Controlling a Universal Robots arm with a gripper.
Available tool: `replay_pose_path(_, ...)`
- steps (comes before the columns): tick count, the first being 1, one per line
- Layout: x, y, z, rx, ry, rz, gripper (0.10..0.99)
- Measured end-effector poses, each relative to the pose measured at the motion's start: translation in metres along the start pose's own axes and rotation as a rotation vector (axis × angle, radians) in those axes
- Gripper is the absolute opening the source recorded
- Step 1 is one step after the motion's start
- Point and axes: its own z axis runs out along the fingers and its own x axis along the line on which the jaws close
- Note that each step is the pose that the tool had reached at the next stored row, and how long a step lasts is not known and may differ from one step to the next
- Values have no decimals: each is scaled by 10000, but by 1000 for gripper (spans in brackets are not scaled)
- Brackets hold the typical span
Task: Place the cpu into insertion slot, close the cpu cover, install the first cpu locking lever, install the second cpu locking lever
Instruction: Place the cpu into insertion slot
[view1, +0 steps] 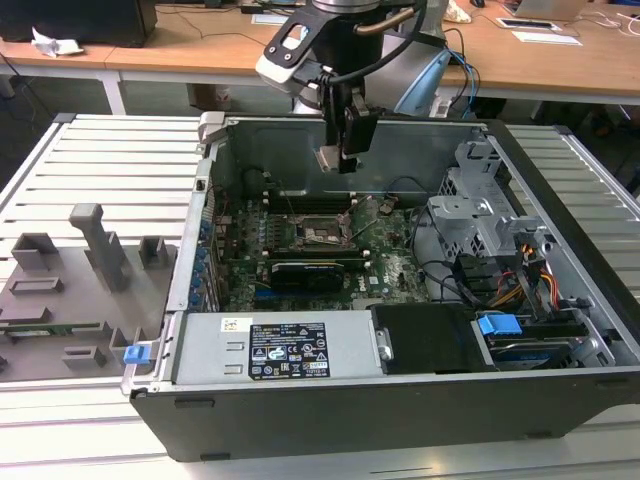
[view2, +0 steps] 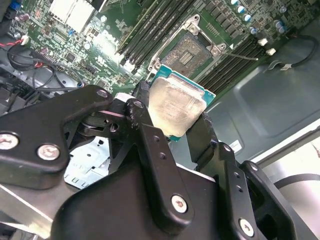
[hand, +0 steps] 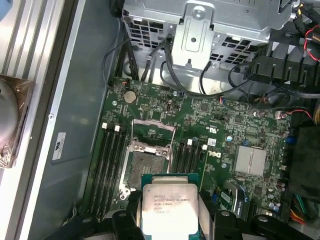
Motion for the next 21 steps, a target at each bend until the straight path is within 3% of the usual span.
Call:
replay_pose_path(6,10,1,10,-9,-45,517,537)
replay_pose_path(21,21,2,22,-20,-96,1102,537)
